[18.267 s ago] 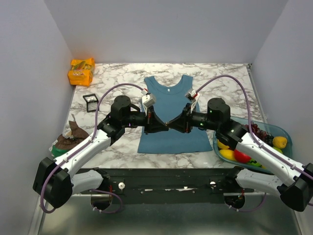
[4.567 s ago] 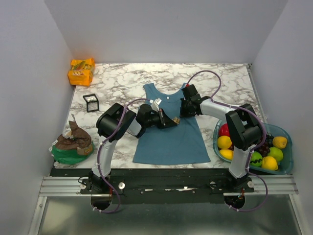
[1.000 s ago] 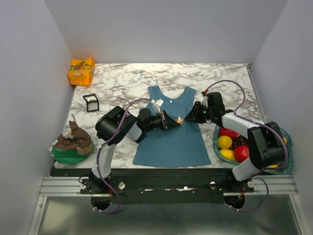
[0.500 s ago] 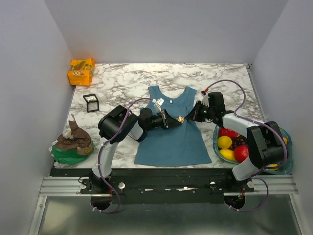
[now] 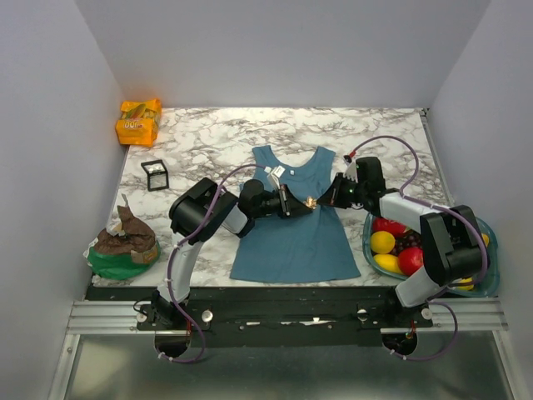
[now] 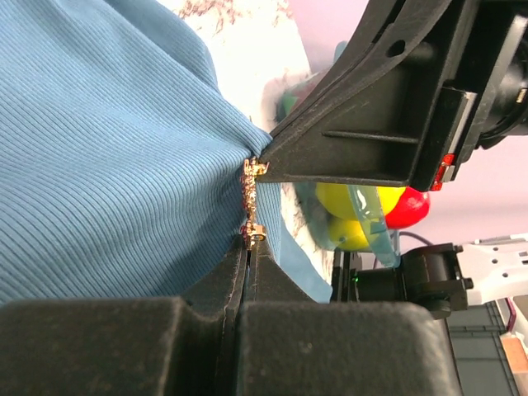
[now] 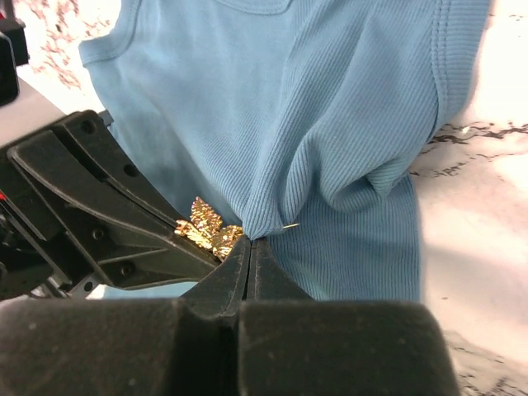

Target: Pin the brooch onto the clothing

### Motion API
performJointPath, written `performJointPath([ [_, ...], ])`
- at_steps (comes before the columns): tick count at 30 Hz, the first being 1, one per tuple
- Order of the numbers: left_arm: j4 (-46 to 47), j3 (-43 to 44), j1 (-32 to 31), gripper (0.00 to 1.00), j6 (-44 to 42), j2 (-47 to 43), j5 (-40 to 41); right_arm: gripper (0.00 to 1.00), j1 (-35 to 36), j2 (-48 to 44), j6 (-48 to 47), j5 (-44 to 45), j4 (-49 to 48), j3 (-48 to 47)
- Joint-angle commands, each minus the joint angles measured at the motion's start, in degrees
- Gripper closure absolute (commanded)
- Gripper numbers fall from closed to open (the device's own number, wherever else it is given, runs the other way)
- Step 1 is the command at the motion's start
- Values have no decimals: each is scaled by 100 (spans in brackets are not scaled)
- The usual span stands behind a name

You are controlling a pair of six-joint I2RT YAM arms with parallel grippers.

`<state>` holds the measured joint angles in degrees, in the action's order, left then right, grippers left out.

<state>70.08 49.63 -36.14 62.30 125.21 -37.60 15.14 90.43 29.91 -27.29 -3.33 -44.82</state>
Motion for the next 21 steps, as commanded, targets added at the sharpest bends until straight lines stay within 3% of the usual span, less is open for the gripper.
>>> performJointPath([
  [1,-363,425,-192,100,-341,57,-493,99,112,194,-301,-558,175,-62],
  [6,-996,574,-183,100,-631,-23,-590,99,112,141,-784,-760,533,-159],
  [8,-1058,522,-165,100,-684,-110,-494,95,104,10,-881,-699,745,-220],
  [16,-1023,425,-25,100,-632,-207,-616,55,42,-781,-935,-154,1388,-282],
  [21,-1128,434,-7,100,-746,-251,-678,48,-221,-1221,-750,162,1450,-115],
])
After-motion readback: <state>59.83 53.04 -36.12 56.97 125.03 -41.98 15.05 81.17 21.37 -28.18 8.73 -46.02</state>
